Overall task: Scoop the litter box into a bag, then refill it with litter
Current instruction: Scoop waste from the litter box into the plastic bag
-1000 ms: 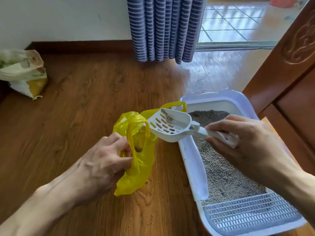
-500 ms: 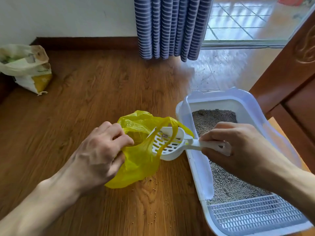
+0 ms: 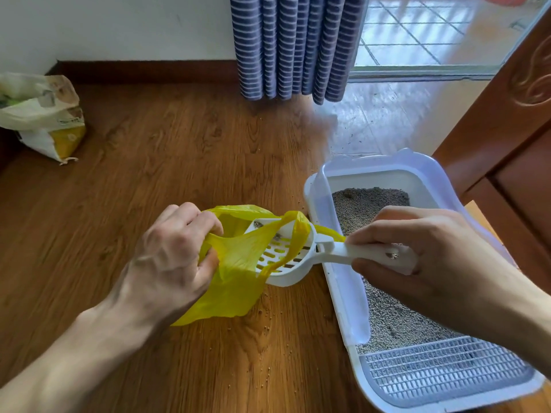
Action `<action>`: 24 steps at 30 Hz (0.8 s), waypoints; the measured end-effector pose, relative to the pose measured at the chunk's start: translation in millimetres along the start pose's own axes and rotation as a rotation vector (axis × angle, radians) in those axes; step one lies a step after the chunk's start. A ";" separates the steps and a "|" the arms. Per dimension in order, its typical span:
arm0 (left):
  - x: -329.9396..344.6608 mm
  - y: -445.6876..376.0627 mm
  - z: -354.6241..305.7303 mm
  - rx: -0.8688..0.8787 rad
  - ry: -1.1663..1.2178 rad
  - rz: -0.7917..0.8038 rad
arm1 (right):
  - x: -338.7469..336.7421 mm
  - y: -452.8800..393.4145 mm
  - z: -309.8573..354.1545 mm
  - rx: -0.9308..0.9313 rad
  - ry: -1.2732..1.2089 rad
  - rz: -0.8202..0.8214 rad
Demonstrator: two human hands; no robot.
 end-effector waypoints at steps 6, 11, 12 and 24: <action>2.9 3.5 -13.3 0.077 0.068 0.014 | 25.7 -16.9 -3.6 0.037 0.060 0.098; 9.9 5.1 -20.6 0.111 0.097 0.030 | 40.9 -29.5 5.1 -0.019 0.293 0.066; 10.6 4.9 -22.3 0.116 0.107 0.029 | 41.7 -30.3 9.0 -0.043 0.296 0.074; 13.7 3.4 -23.1 0.127 0.117 0.033 | 34.9 -28.3 7.7 -0.062 0.320 0.078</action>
Point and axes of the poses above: each hand's wrist, its own y-axis away from the middle knuckle, its own x-axis out of the palm, z = x × y, the point moved 5 cm from there along -y, towards the middle knuckle, and after that the axes turned 1 degree about x, right-handed, at the moved point
